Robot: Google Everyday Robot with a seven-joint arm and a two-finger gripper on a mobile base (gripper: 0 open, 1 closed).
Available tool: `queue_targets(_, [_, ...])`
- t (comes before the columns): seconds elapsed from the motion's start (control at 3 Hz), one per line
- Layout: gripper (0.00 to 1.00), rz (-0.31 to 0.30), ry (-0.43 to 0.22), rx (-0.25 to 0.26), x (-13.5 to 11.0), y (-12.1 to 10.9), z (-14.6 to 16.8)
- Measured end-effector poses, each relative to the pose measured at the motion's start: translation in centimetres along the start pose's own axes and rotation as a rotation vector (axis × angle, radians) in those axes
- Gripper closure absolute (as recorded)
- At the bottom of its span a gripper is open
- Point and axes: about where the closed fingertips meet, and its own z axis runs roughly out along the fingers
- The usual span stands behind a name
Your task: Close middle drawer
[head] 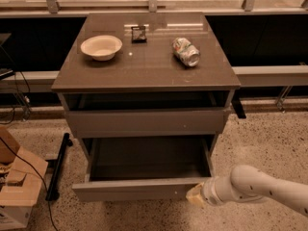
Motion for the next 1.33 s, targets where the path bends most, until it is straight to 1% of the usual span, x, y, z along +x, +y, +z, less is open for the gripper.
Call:
queue_targets(0.33, [1.00, -0.036, -0.039, 0.084, -1.5, -2.3, 1.5])
queue_targets(0.67, [0.81, -0.036, -0.039, 0.085, -1.5, -2.4, 1.5])
queue_targets(1.0, [0.51, -0.082, -0.071, 0.144, -4.5, -5.4, 3.3])
queue_targets(1.33, [0.27, -0.082, -0.071, 0.144, -4.5, -5.4, 3.3])
